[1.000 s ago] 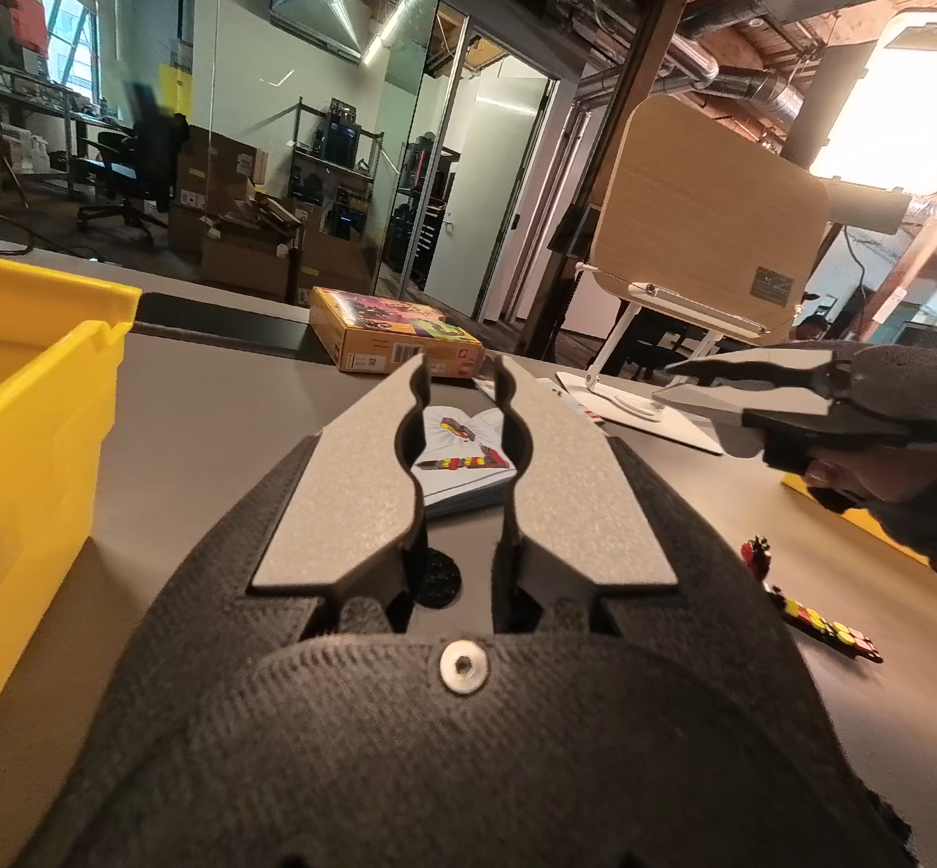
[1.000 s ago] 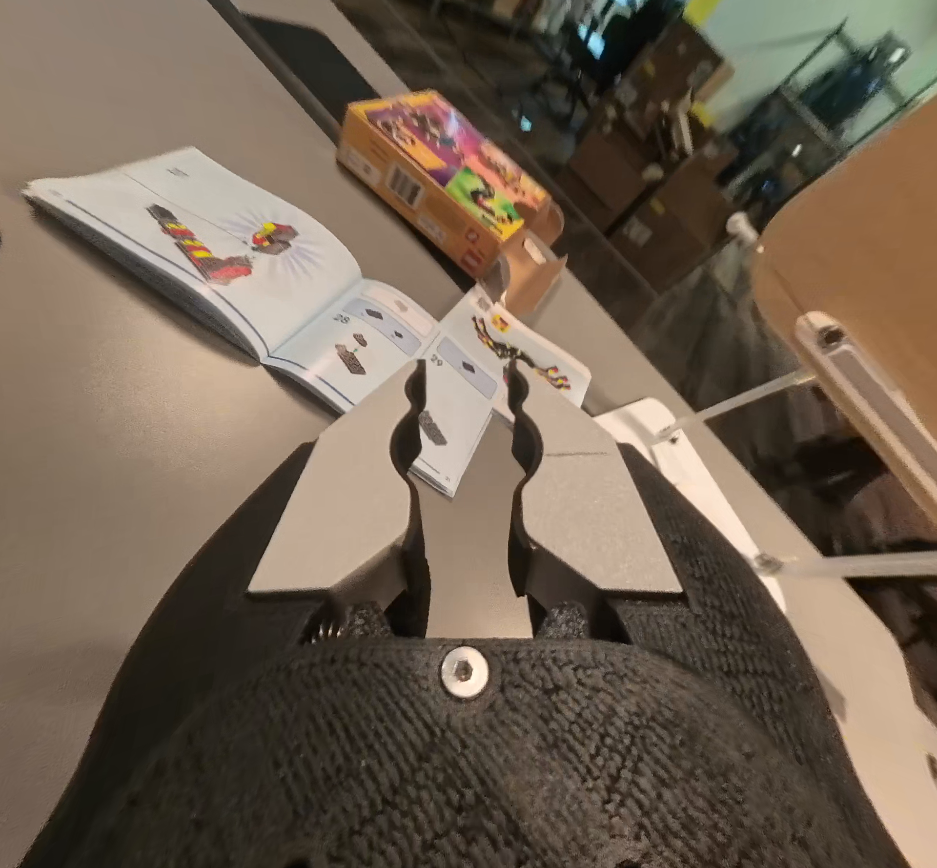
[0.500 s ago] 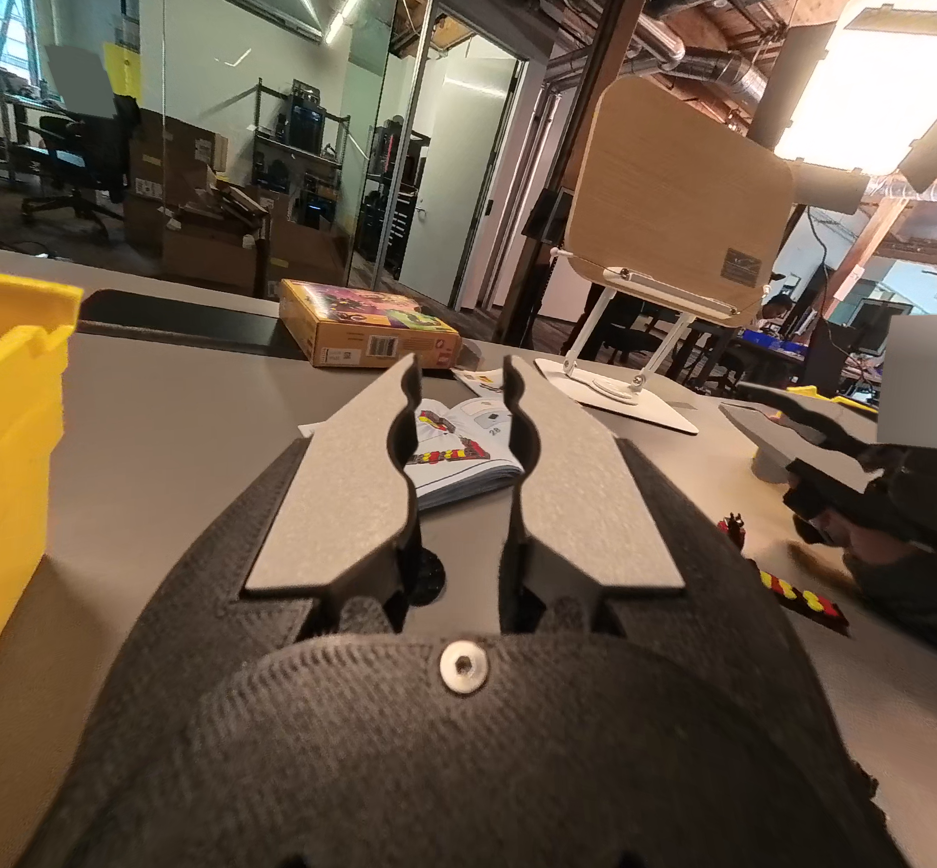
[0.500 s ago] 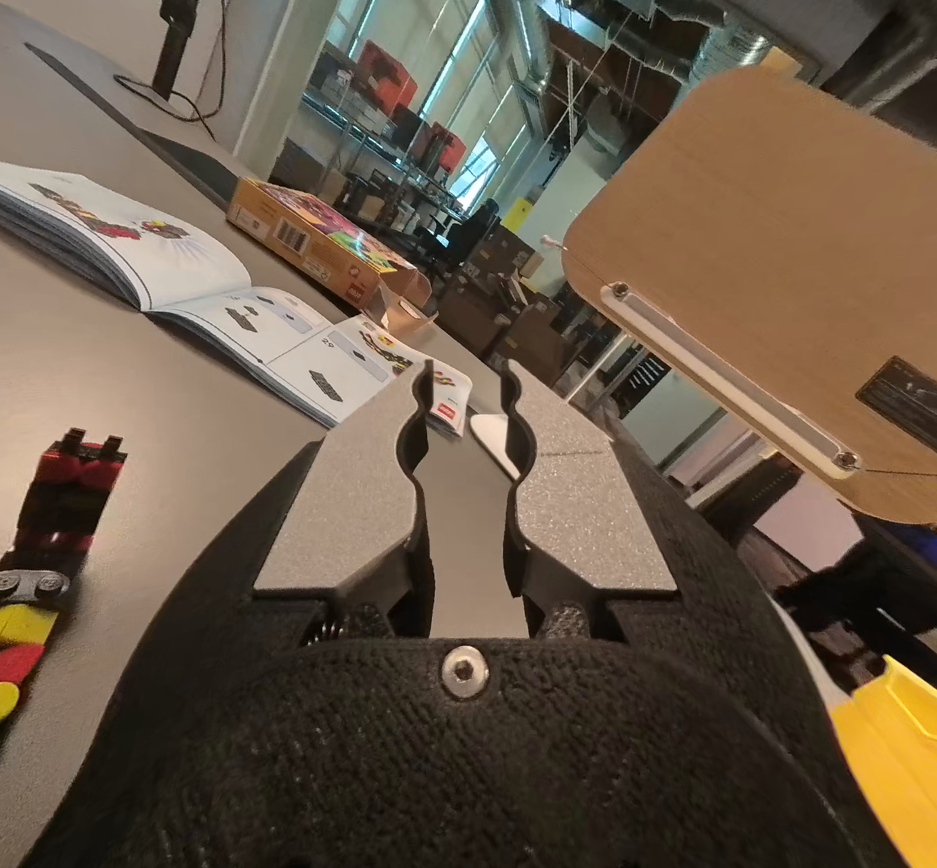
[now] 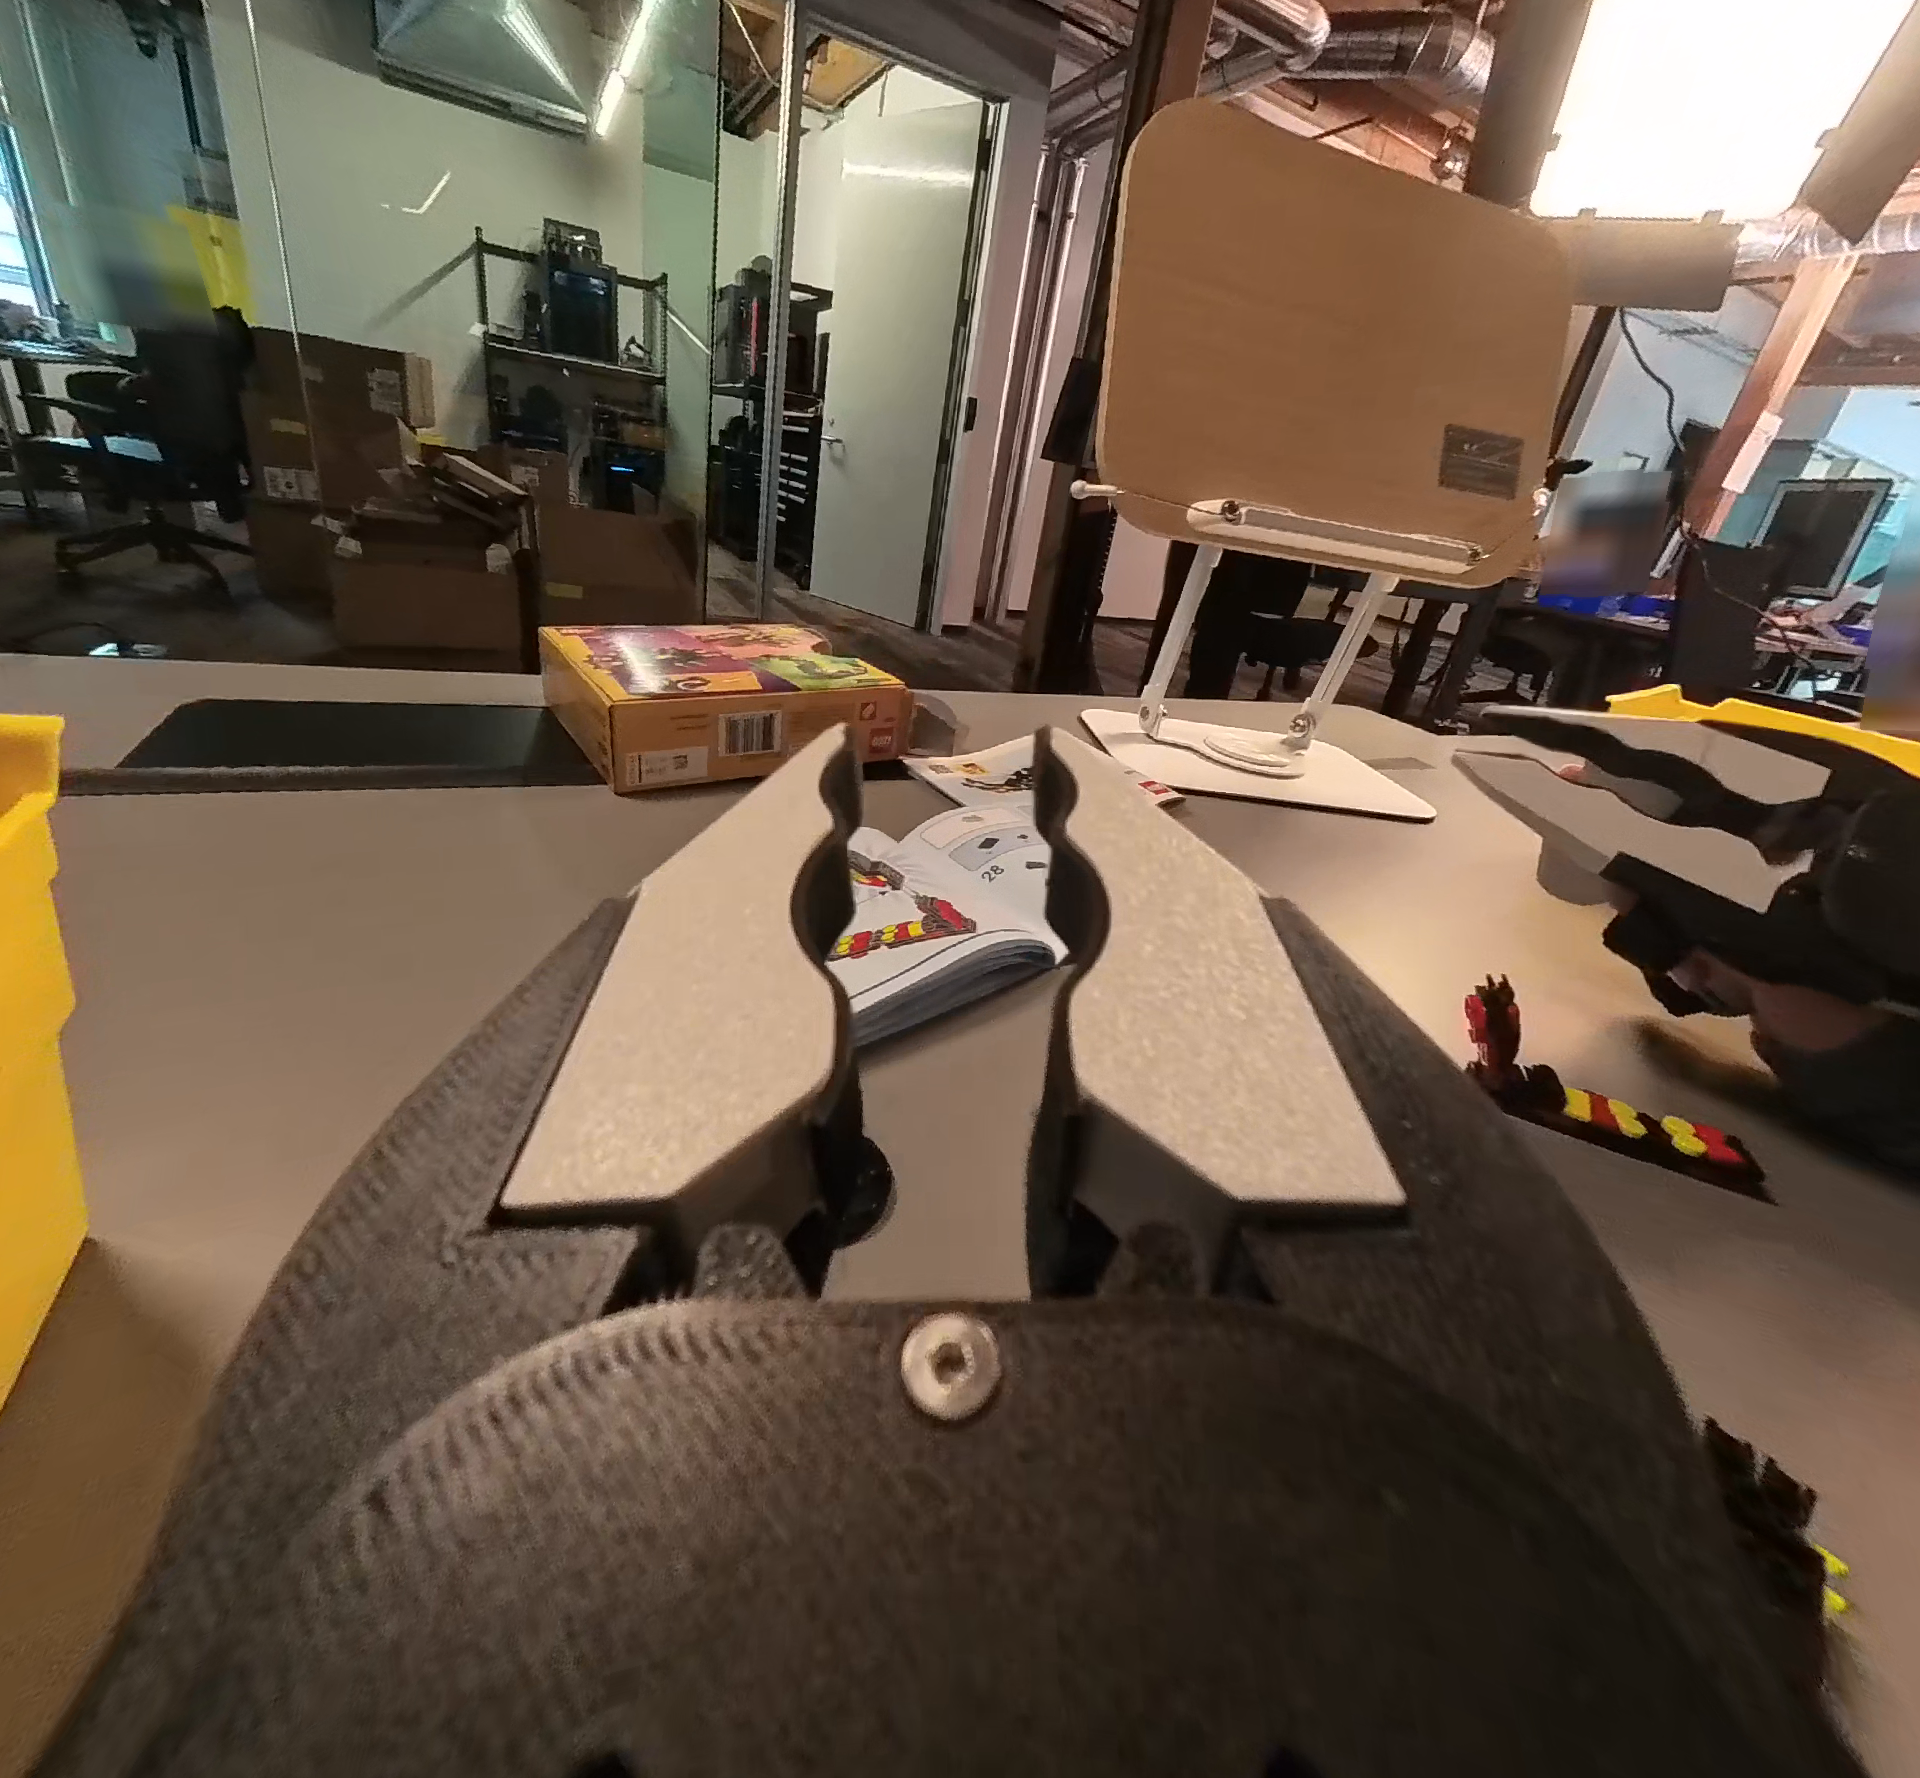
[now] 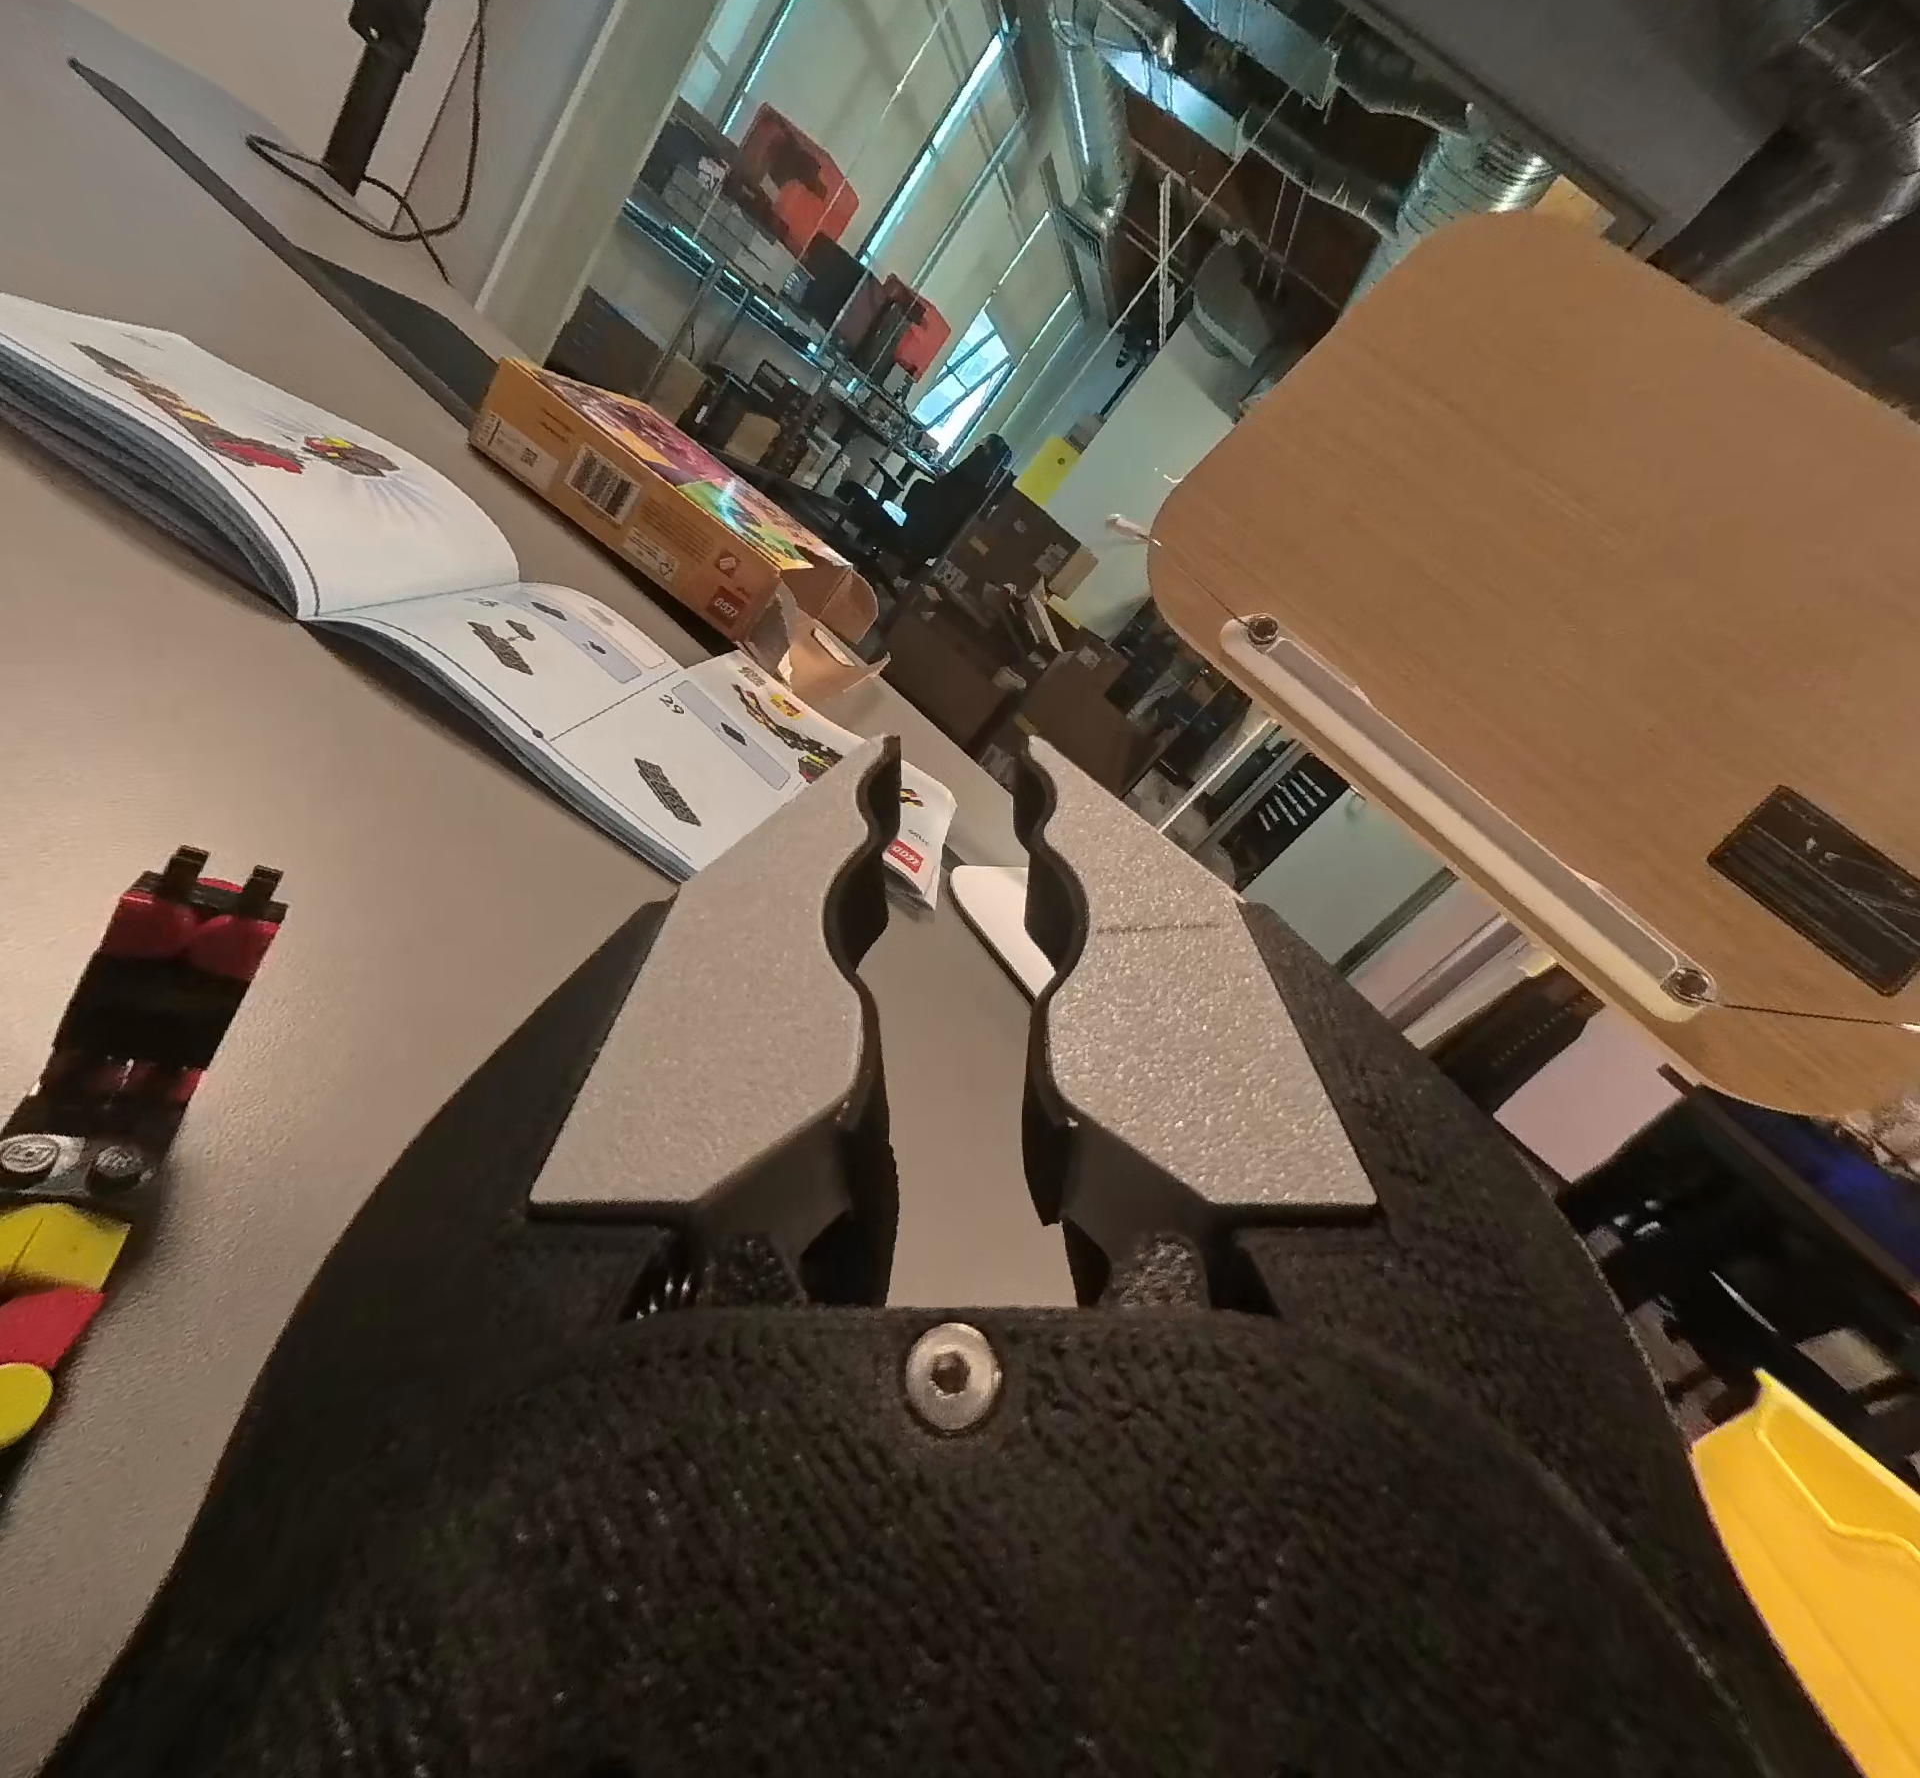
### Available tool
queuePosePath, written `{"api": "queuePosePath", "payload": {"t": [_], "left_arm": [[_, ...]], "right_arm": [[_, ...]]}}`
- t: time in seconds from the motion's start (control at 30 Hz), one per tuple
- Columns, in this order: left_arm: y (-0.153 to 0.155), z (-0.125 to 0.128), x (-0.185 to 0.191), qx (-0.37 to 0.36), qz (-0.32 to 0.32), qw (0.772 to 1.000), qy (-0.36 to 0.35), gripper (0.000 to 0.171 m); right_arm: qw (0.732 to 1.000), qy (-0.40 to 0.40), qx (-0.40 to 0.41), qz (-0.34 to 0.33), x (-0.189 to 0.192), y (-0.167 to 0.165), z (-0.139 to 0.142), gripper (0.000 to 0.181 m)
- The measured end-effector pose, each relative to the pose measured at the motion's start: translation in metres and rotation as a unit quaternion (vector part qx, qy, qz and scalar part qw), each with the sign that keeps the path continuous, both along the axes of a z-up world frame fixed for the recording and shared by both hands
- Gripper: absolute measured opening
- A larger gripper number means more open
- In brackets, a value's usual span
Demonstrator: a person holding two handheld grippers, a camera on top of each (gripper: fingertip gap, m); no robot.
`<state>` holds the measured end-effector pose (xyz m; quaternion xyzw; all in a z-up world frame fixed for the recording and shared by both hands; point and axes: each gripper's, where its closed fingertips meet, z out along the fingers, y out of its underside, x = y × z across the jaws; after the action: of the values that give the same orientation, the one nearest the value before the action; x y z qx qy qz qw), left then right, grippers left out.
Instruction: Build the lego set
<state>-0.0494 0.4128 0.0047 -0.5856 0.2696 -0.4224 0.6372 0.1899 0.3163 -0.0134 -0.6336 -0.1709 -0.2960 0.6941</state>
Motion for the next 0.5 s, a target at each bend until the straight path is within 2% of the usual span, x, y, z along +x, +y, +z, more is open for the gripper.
{"api": "queuePosePath", "payload": {"t": [0.23, 0.37, 0.43, 0.5], "left_arm": [[-0.012, -0.010, 0.010, -0.012, -0.062, 0.997, 0.041, 0.031], [-0.033, -0.024, 0.021, -0.018, -0.150, 0.983, 0.102, 0.032], [-0.054, -0.031, 0.026, -0.015, -0.223, 0.966, 0.130, 0.034], [-0.069, -0.039, 0.028, -0.010, -0.269, 0.949, 0.165, 0.037]], "right_arm": [[1.000, 0.006, 0.006, 0.005, 0.000, -0.001, 0.002, 0.019], [1.000, 0.013, 0.022, 0.017, -0.002, -0.004, 0.008, 0.019], [0.999, 0.009, 0.038, 0.031, -0.009, -0.009, 0.015, 0.021], [0.996, 0.006, 0.055, 0.070, -0.031, -0.017, 0.025, 0.023]]}}
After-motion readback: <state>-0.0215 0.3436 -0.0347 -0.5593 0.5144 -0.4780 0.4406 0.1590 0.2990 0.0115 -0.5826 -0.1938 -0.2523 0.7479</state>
